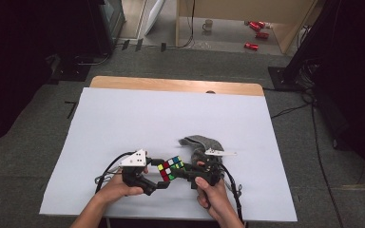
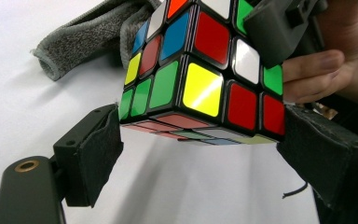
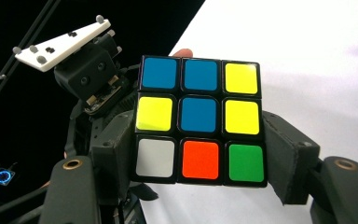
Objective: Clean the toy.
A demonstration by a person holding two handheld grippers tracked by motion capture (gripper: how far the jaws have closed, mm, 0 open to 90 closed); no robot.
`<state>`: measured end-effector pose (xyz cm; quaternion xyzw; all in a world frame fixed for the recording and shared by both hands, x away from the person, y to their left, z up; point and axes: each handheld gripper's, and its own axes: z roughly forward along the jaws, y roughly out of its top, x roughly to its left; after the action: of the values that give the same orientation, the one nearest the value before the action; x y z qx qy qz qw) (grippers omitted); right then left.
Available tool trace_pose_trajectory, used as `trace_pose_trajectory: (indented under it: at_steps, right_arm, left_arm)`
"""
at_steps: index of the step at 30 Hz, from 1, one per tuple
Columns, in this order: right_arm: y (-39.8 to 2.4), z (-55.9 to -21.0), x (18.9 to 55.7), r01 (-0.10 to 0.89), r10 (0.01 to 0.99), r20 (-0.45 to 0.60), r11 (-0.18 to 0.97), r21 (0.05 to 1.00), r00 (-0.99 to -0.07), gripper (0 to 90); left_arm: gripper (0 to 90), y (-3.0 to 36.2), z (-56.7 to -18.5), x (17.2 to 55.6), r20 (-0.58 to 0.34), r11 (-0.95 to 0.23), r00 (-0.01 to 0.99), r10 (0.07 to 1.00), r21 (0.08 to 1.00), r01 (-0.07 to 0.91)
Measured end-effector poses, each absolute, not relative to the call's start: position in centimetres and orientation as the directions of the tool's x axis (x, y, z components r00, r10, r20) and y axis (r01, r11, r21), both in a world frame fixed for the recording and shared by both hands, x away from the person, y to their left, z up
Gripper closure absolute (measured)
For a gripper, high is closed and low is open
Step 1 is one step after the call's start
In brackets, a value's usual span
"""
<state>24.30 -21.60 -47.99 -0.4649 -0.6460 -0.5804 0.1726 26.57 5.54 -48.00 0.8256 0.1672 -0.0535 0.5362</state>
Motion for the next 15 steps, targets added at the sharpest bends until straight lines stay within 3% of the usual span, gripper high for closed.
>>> trace_pose_trajectory:
  at_steps: [15]
  right_arm:
    - [-21.62,-47.50,23.95,0.731,0.414,0.686,-0.070,0.678,-0.597,34.5]
  left_arm:
    - [15.1,5.97,-47.83,26.70,-0.290,-0.361,0.938,0.190,0.868,0.341]
